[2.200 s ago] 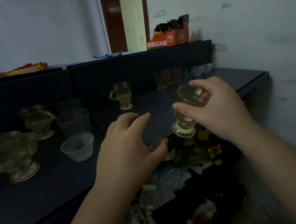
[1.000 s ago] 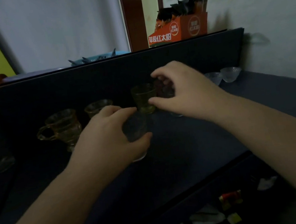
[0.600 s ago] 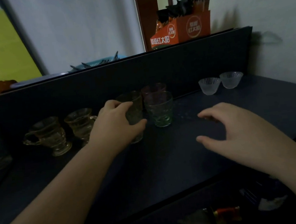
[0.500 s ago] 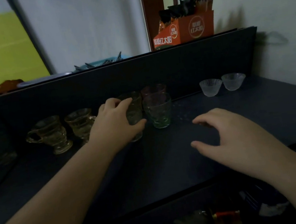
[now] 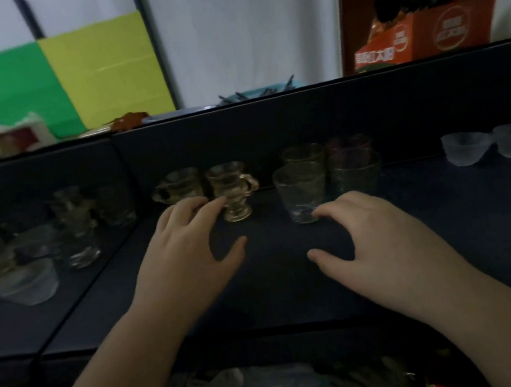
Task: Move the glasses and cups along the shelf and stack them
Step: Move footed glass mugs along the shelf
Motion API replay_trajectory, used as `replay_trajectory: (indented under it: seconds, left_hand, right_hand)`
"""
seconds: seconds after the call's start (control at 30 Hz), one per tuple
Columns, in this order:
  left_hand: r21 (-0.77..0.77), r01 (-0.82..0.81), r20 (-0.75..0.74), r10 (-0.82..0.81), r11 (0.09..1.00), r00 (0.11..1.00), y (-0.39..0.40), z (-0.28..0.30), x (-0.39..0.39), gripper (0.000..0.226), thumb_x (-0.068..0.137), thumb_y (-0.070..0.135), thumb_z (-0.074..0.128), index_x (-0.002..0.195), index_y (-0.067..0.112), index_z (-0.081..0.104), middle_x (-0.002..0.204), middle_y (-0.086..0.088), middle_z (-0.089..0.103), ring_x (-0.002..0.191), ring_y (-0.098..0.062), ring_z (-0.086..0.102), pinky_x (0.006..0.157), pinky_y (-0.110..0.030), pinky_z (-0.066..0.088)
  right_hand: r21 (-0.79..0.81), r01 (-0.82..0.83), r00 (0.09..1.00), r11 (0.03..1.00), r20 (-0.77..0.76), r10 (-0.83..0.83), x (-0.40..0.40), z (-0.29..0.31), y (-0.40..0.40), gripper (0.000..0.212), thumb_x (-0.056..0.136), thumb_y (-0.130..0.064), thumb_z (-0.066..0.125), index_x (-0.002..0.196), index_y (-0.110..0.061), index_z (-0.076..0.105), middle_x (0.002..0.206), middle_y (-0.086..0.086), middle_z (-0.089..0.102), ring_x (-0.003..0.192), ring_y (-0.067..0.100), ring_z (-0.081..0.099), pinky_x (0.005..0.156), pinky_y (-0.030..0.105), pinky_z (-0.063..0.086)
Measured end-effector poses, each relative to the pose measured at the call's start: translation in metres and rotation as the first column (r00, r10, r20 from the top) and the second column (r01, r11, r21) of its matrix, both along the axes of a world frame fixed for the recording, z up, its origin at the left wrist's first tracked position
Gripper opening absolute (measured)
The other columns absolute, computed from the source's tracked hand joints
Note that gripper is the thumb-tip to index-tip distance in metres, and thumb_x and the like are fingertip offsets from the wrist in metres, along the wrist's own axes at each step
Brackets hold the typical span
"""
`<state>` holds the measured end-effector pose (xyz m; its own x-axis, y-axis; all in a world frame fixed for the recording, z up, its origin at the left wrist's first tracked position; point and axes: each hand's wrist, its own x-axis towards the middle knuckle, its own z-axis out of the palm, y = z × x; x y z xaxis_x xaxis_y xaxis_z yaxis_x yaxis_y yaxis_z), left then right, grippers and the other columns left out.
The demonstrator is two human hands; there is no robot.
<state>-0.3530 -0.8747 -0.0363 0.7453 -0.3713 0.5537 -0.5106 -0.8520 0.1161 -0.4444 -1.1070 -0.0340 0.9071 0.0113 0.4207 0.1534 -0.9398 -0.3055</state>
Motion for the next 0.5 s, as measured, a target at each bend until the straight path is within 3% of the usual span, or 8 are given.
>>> replay_trajectory:
  seconds: [0.2, 0.5]
  left_hand:
    - [0.025, -0.166, -0.102, 0.168, 0.986, 0.981, 0.125, -0.017, -0.019, 0.066, 0.084, 0.058, 0.053, 0.144, 0.037, 0.037, 0.145, 0.01, 0.035, 0.134, -0.014, 0.033, 0.102, -0.03, 0.036]
    - [0.013, -0.421, -0.109, 0.419, 0.907, 0.901, 0.308, -0.019, -0.052, 0.077, 0.083, 0.062, 0.053, 0.149, 0.032, 0.03, 0.15, 0.004, 0.034, 0.138, -0.019, 0.029, 0.107, -0.036, 0.034]
  right_hand:
    - [-0.004, -0.123, 0.992, 0.992, -0.012, 0.123, 0.029, -0.003, 0.099, 0.056, 0.089, -0.06, 0.055, 0.139, -0.038, 0.046, 0.132, -0.021, 0.046, 0.122, 0.001, 0.043, 0.095, 0.023, 0.04]
    - [-0.018, -0.276, 0.961, 0.961, -0.042, 0.275, 0.064, -0.013, 0.271, 0.054, 0.09, -0.058, 0.055, 0.138, -0.036, 0.047, 0.129, -0.02, 0.046, 0.12, 0.002, 0.044, 0.093, 0.022, 0.041]
